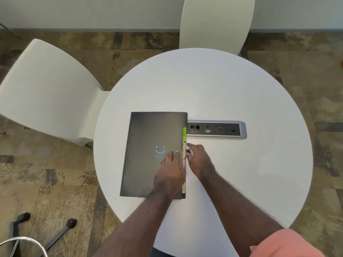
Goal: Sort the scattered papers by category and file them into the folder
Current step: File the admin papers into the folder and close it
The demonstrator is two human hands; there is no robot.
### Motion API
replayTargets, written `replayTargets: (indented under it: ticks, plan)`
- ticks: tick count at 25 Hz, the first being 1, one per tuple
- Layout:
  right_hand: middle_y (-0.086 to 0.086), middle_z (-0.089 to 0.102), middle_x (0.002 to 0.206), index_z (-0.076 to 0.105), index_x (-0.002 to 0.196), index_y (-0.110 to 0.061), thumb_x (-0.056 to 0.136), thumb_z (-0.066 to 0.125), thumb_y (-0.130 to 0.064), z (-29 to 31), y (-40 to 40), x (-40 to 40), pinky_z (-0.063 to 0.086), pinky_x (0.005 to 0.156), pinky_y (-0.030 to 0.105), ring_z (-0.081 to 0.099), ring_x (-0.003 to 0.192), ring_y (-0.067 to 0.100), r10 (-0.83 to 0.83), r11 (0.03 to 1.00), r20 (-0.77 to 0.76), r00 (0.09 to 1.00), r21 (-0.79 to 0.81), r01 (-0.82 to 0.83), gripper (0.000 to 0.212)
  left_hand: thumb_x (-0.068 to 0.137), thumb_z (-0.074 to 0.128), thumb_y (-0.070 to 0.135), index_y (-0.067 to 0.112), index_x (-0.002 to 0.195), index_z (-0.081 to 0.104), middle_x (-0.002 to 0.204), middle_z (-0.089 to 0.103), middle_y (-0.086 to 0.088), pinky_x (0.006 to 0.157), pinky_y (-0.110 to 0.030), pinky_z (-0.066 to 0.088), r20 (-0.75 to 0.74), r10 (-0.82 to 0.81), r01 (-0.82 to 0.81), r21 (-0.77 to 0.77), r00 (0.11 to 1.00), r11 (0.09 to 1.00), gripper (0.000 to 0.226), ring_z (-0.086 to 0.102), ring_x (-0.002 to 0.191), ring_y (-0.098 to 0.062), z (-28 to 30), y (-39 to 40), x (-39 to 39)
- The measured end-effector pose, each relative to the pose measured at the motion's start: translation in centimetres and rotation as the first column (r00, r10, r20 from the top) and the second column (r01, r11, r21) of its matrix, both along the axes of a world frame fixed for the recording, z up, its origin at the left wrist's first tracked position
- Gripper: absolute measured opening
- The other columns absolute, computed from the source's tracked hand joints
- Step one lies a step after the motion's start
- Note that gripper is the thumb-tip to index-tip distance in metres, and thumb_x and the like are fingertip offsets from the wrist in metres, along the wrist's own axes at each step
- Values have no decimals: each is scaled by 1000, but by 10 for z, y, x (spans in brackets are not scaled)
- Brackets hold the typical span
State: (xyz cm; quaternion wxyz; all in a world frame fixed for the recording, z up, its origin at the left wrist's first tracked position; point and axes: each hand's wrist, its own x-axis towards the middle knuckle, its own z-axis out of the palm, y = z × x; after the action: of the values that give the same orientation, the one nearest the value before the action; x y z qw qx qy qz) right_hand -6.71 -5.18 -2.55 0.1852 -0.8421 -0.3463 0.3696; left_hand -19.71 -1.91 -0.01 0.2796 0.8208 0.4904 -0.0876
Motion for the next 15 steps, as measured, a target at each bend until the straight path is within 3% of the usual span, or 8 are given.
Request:
replayTargets:
  ticks: [3, 6, 11, 15]
  plan:
    - [7, 52, 119, 51, 140, -20, 98, 51, -17, -2, -3, 2, 47, 91, 34, 59, 105, 24, -91, 994, -26, 996, 62, 92, 43, 94, 47, 46, 29, 155, 21, 167, 7, -3, 118, -51, 22, -196, -62, 57, -29, 979, 998, 69, 9, 152, -27, -13, 12, -20]
    - [1, 59, 100, 60, 124, -14, 91, 58, -8, 1, -3, -5, 46, 81, 29, 61, 93, 23, -224, 957, -36, 974, 179, 227, 34, 89, 51, 60, 38, 157, 3, 166, -18, -1, 114, -68, 8, -308, -144, 122, -90, 940, 988, 86, -10, 152, -36, -23, 24, -36]
    - [4, 66, 98, 63, 103, -13, 87, 60, -8, 9, -7, -5, 44, 71, 28, 59, 88, 23, -316, 924, 50, 947, 241, 296, 17, 87, 57, 61, 40, 156, -7, 163, -29, -1, 117, -64, 5, -277, -255, 207, -190, 926, 960, 97, -15, 151, -39, -31, 17, -34]
    - [1, 64, 99, 62, 98, -20, 86, 59, -10, 15, -28, 10, 49, 72, 33, 61, 88, 24, -368, 918, 148, 918, 215, 333, 16, 91, 62, 44, 33, 158, -3, 164, -27, -1, 122, -52, 4, -198, -366, 320, -228, 909, 919, 95, -13, 152, -39, -35, 1, -22]
